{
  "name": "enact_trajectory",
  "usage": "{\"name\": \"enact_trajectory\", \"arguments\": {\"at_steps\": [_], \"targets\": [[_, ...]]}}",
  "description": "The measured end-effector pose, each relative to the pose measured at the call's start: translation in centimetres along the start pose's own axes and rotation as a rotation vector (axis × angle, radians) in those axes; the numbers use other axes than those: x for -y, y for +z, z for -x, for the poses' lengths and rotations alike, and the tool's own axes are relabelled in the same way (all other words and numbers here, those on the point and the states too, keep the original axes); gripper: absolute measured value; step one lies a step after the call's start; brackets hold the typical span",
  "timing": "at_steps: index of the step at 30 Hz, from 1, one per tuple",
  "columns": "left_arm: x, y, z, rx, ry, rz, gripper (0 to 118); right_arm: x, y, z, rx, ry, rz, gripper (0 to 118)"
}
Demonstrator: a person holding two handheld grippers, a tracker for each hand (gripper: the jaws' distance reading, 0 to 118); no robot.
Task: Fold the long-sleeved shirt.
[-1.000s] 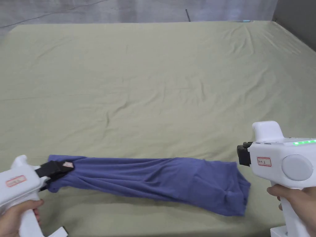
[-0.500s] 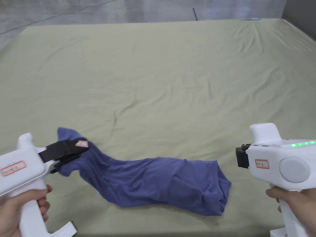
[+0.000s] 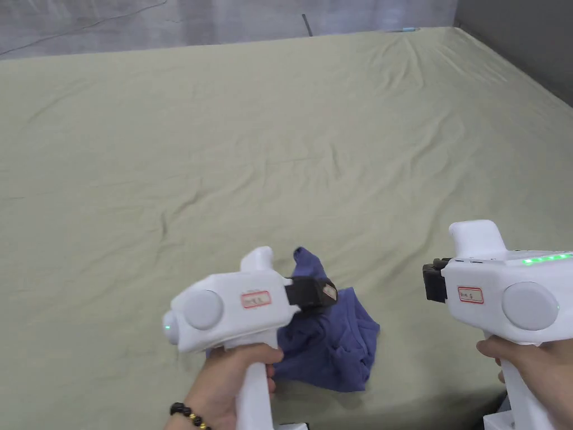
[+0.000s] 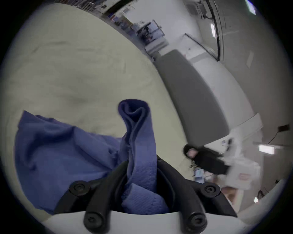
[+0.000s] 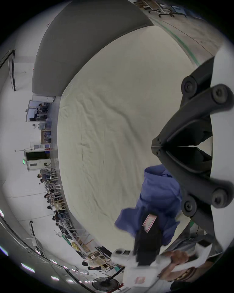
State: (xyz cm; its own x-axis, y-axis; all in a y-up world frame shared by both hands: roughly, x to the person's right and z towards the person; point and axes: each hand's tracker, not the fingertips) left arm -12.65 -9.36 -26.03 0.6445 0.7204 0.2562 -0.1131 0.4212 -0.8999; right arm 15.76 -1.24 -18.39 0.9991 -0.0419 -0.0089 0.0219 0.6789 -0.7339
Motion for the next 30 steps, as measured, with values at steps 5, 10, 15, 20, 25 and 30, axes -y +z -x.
{"name": "enact_trajectory", "arguments": {"at_steps": [5,10,15,20,25,30], "targets": [[1.2,-1.8,1.4,0.044,0.08,0.056,118,0.5,0.6,-1.7,0.015,-0.03,-0.001,2],[-0.7,4.1,0.0,0.087,0.042,-0.099,118,0.8,0.6,-2.3,0.032,-0.04,0.002,2],[-1.7,9.7,-0.6,-0.107,-0.087,-0.249,0,0.9,0.4,-2.0,0.015,-0.054,-0.003,2],[1.7,5.9,-1.6,-0.431,-0.314,-0.222,0,1.1,0.0,-1.1,0.0,-0.047,0.001,2],[5.5,-1.3,-2.7,-0.44,-0.41,-0.124,0,1.3,0.2,-0.9,-0.008,-0.035,0.01,2],[7.6,-7.0,-4.6,-0.395,-0.431,-0.077,0,1.7,0.4,-1.4,0.0,-0.049,0.012,2]]}}
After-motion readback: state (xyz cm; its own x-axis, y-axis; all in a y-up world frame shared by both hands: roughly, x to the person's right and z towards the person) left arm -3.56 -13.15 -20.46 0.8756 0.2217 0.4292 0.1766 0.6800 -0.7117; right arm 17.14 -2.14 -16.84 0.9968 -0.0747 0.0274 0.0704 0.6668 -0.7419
